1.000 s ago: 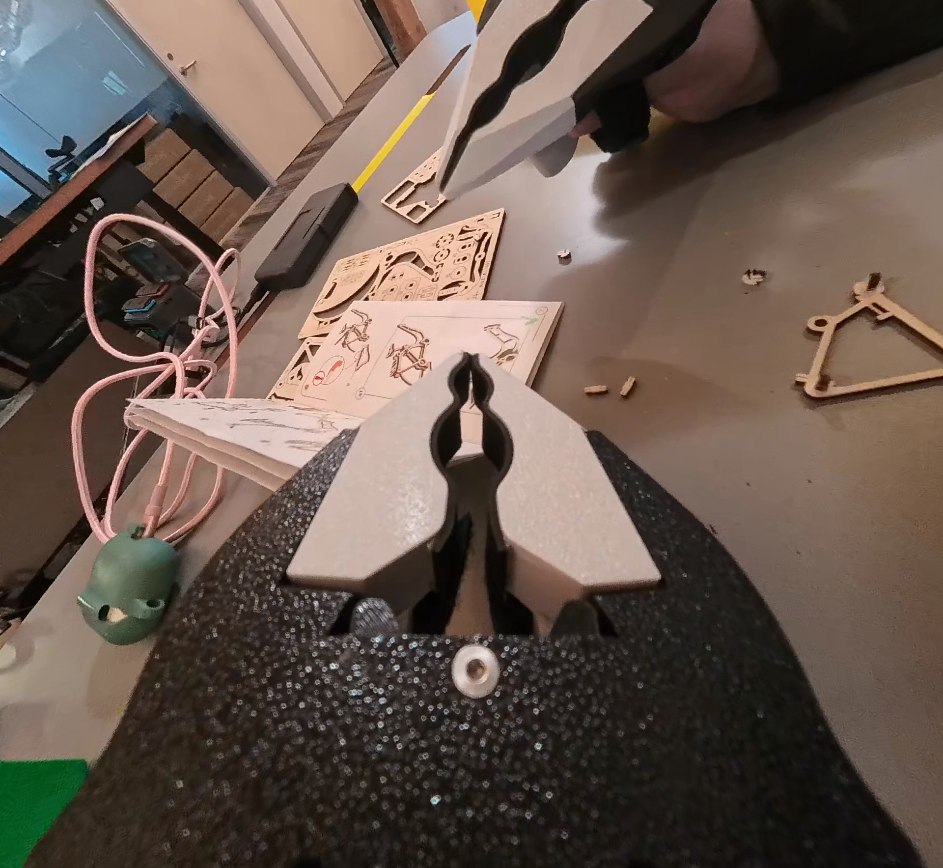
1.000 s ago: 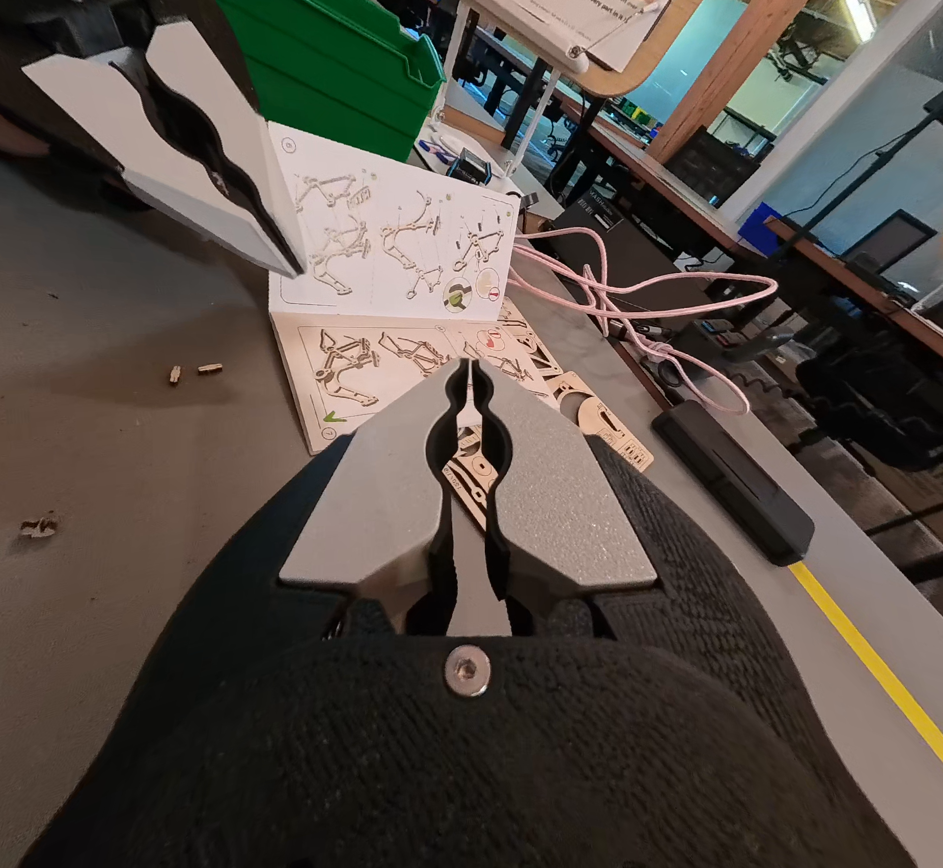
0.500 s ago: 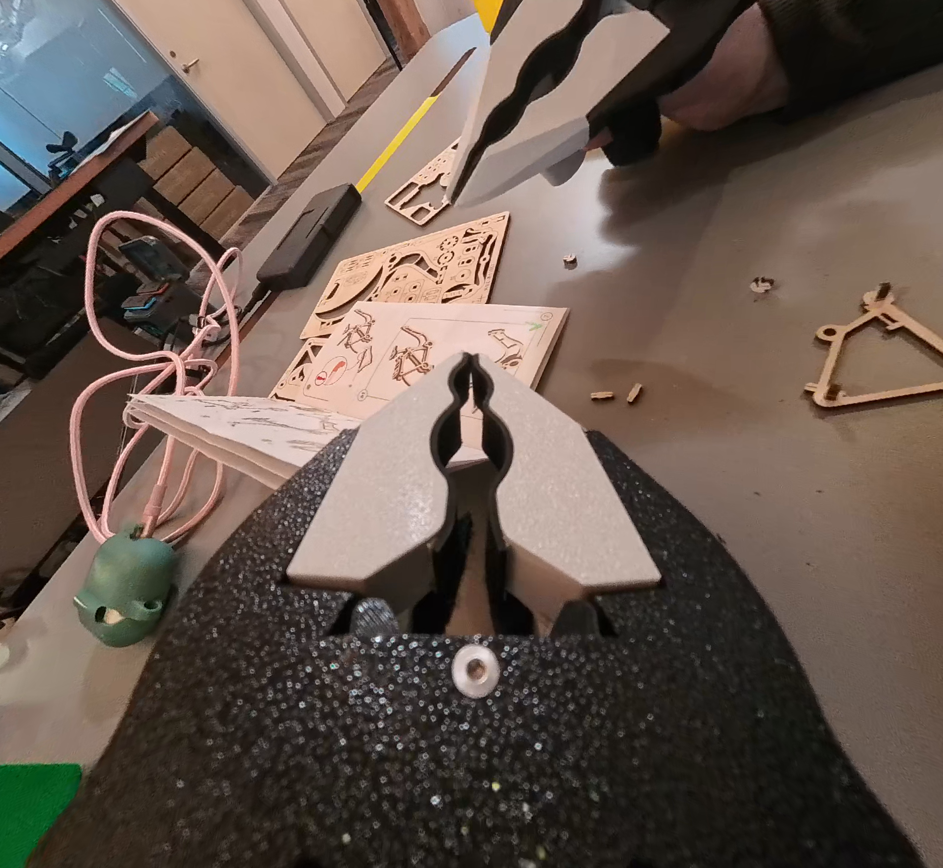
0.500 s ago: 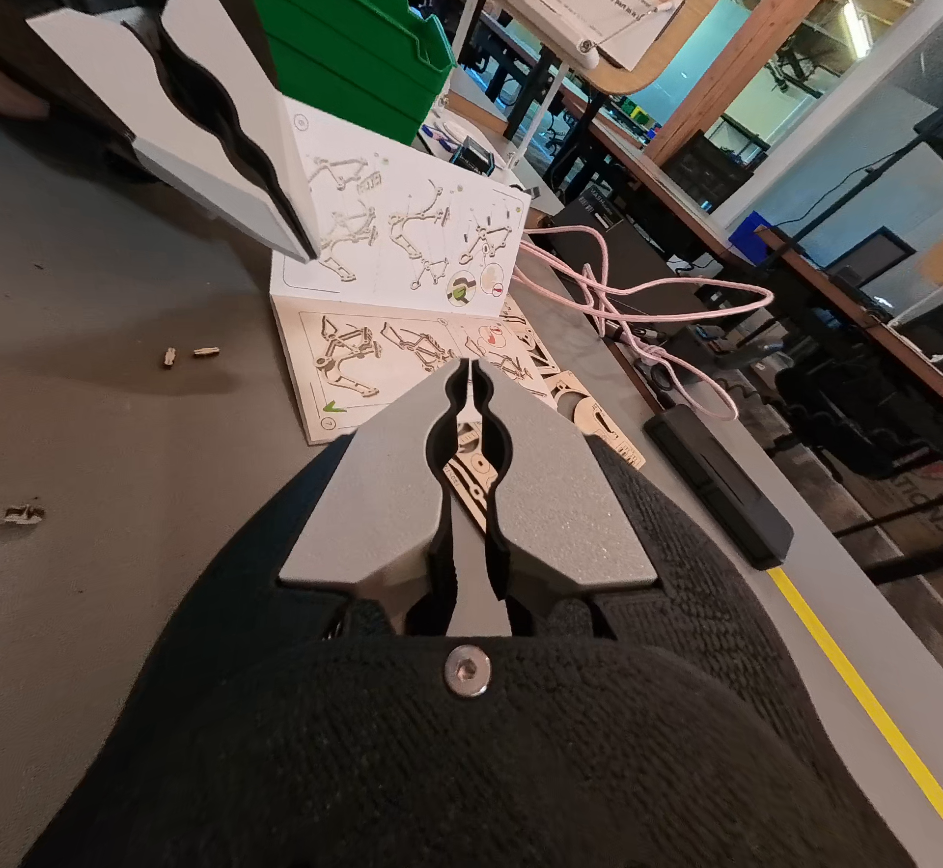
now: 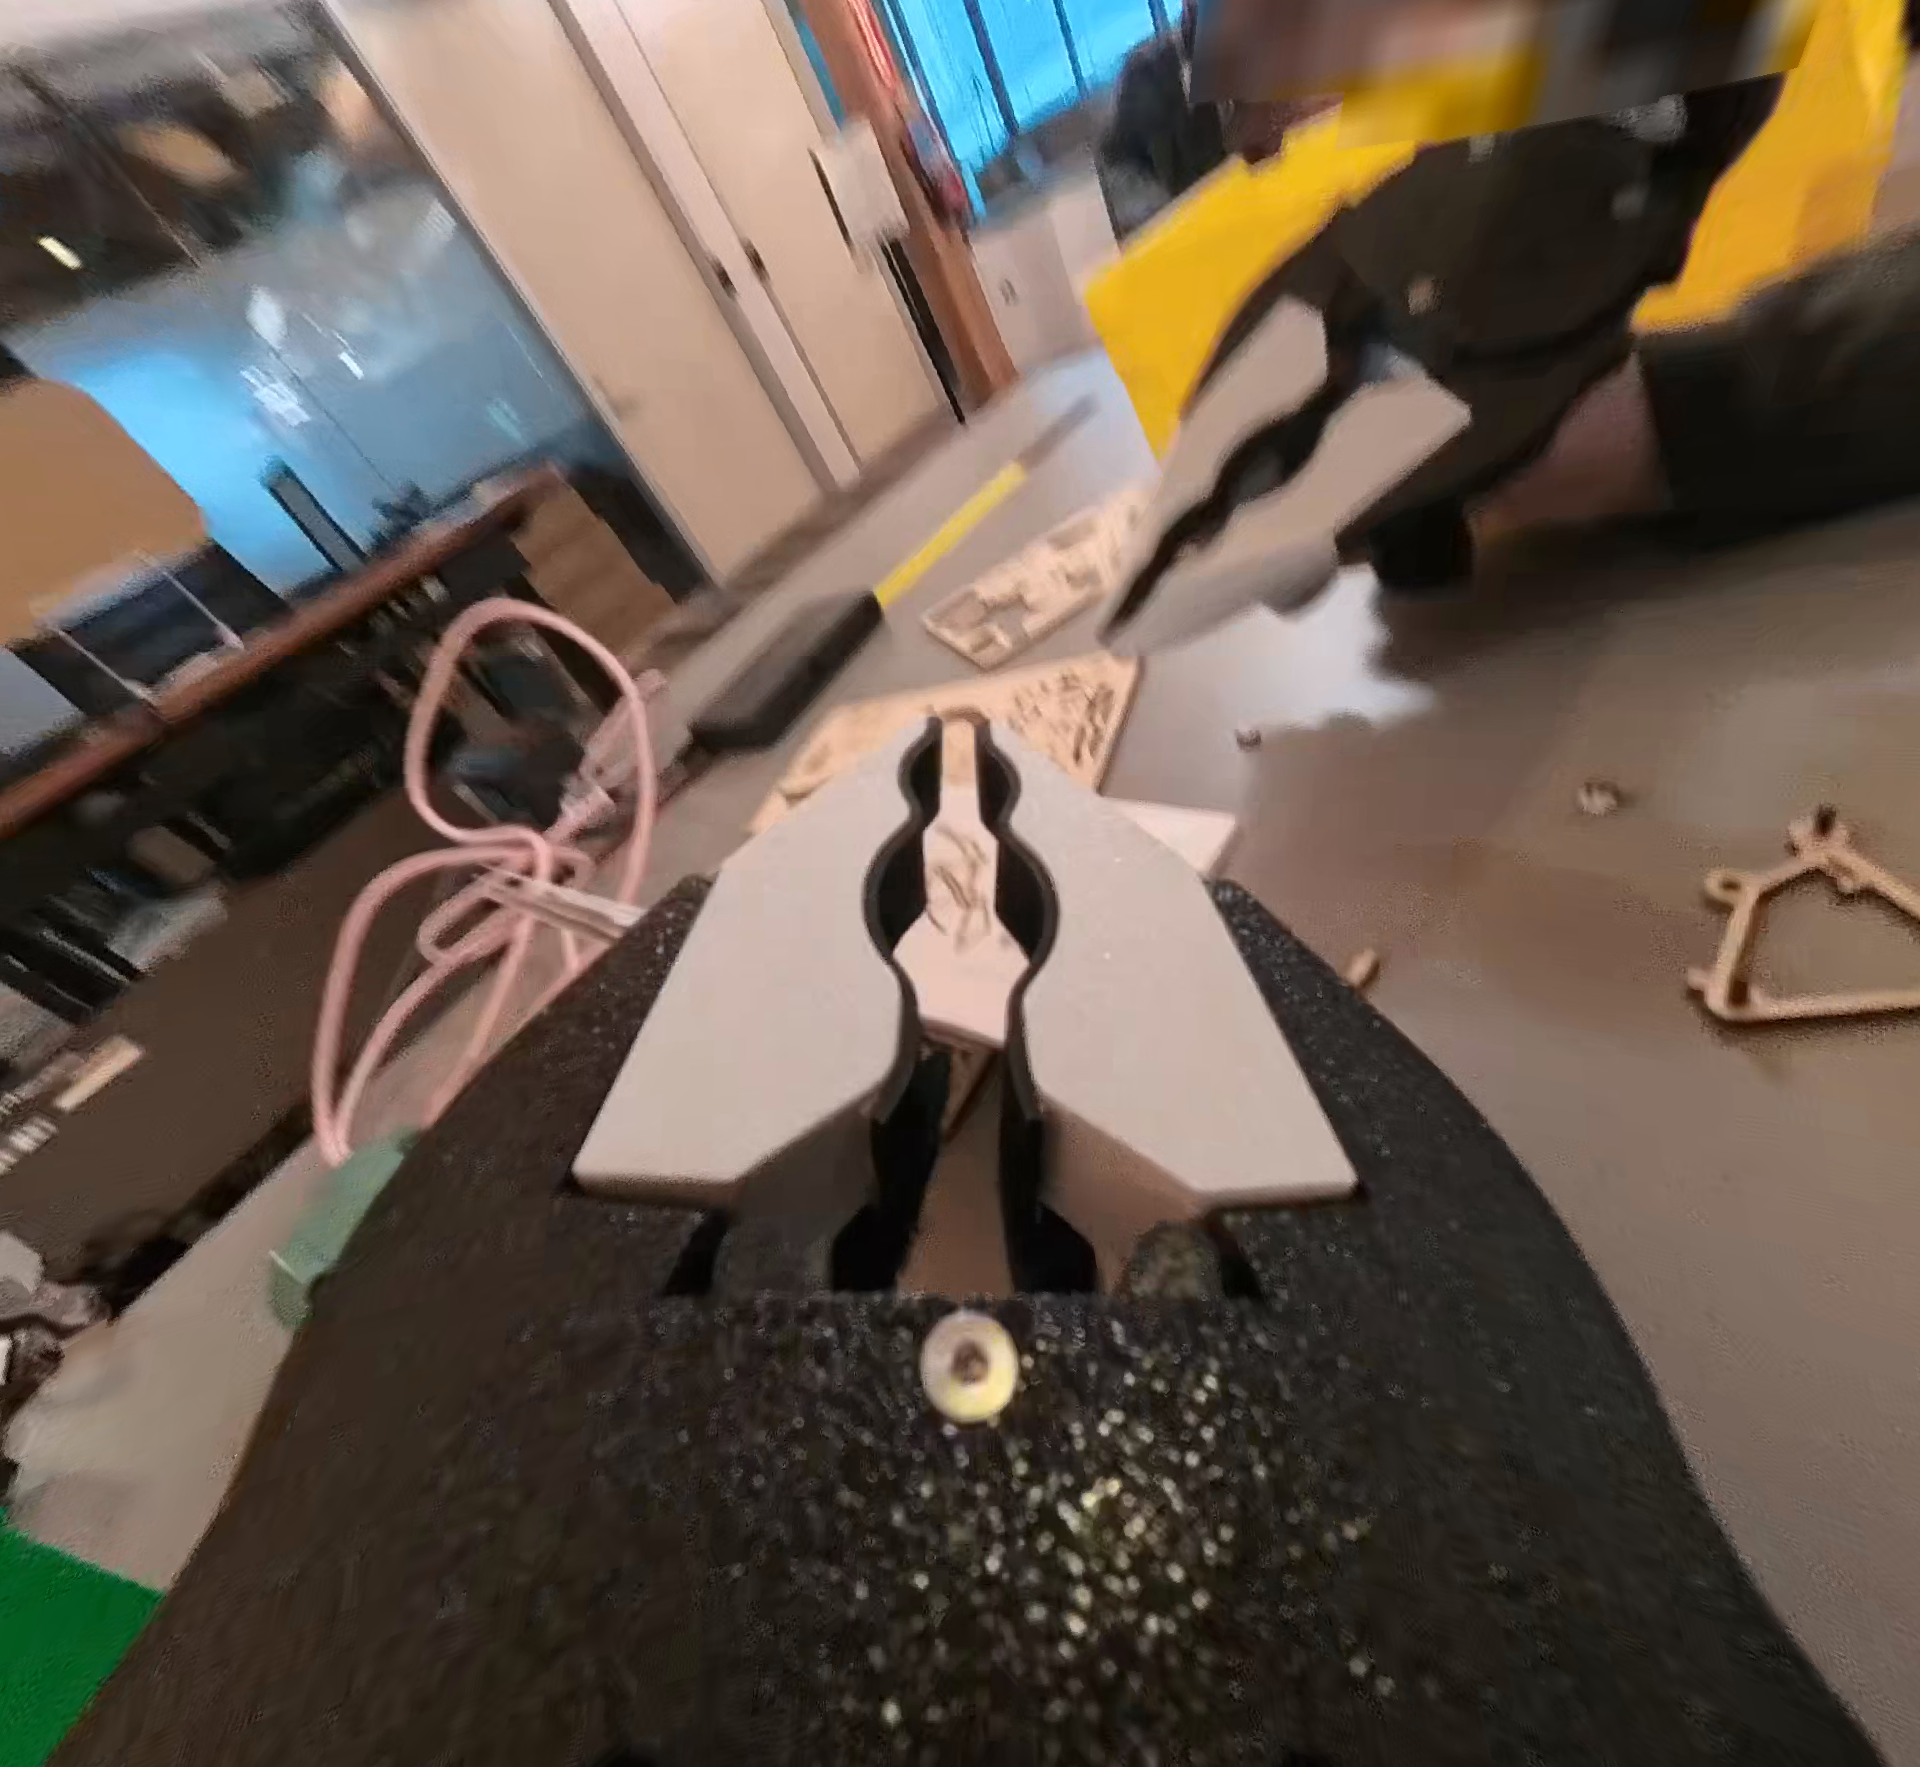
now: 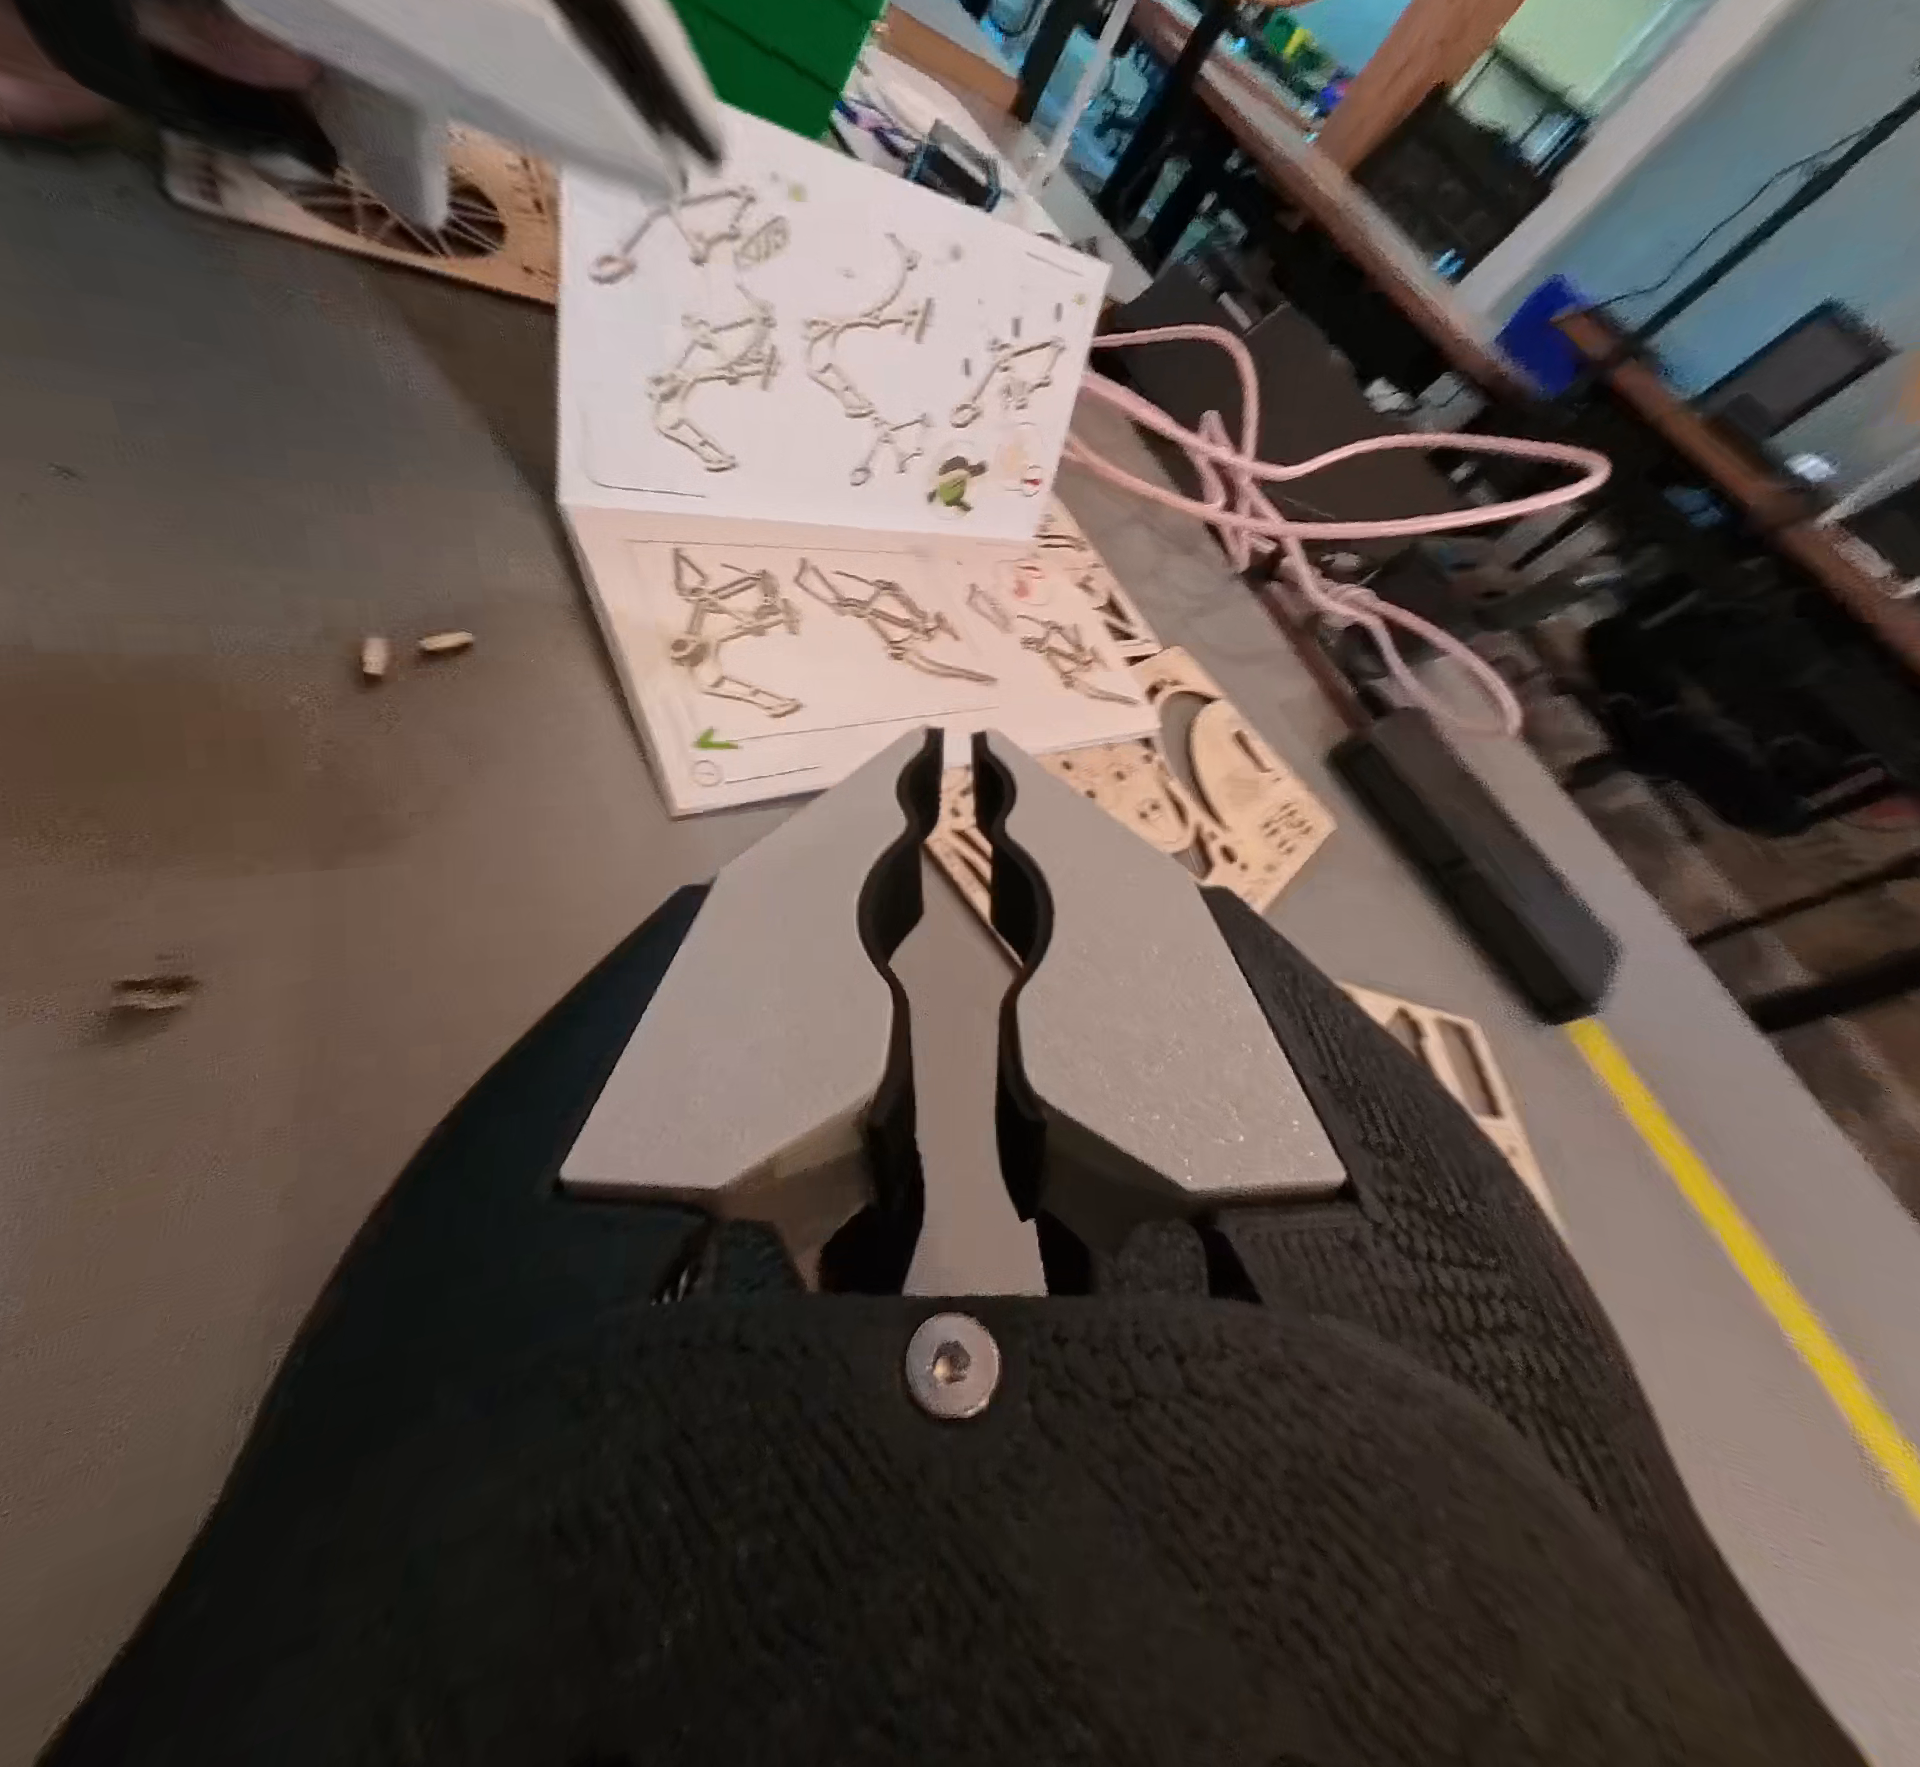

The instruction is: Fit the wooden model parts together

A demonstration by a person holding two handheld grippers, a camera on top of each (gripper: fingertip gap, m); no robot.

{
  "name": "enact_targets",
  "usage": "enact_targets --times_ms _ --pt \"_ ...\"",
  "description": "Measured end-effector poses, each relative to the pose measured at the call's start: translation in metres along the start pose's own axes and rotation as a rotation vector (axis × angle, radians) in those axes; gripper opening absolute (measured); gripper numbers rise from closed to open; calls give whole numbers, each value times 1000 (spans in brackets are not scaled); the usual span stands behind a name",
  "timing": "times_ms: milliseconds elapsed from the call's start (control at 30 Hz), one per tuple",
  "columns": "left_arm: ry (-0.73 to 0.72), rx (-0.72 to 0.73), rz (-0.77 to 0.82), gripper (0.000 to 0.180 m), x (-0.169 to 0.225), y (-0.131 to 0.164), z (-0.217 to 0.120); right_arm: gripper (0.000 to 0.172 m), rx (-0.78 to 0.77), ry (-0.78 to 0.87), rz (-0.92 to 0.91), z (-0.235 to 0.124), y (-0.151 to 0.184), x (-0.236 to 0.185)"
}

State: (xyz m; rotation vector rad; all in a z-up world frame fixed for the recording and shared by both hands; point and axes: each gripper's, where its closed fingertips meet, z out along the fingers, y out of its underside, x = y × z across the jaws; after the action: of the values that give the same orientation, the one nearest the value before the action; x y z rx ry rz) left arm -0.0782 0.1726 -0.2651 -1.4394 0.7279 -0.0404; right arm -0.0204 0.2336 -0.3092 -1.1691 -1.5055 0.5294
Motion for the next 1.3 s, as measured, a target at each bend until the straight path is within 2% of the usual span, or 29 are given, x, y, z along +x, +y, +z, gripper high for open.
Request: enact_targets --times_ms 100,233,367,400,500,600,800,900,967,1067,1233,1300 --pt "-34 167 -11 2 -7 -25 -15 5 8 21 50 -8 -4 -3" --pt "-16 228 -14 0 -1 -36 -20 5 -85 13 108 -13 -2 -15" --pt "56 311 113 0 23 -53 -24 11 -73 -322 253 -26 -26 -75" --pt "65 318 143 0 29 -55 -24 14 -88 -356 285 -30 -28 -84" --pt "82 305 182 0 37 -55 -24 16 -169 -285 242 -39 -20 -89" --pt "114 303 157 0 42 -54 -26 16 -242 -195 166 -45 -8 -85" --pt "133 282 97 0 38 -49 -23 14 -300 -237 176 -46 6 -95" --pt "130 280 55 0 34 -48 -23 12 -268 -221 259 -49 3 -93" --pt "131 277 34 0 32 -47 -22 9 -305 -71 360 -51 11 -74" --pt "131 271 27 0 31 -45 -20 9 -271 6 462 -57 10 -66" --pt "147 253 31 0 34 -42 -18 9 -116 -9 590 -70 -12 -73" --pt "153 248 33 0 35 -42 -17 11 -108 -36 601 -72 -16 -80"
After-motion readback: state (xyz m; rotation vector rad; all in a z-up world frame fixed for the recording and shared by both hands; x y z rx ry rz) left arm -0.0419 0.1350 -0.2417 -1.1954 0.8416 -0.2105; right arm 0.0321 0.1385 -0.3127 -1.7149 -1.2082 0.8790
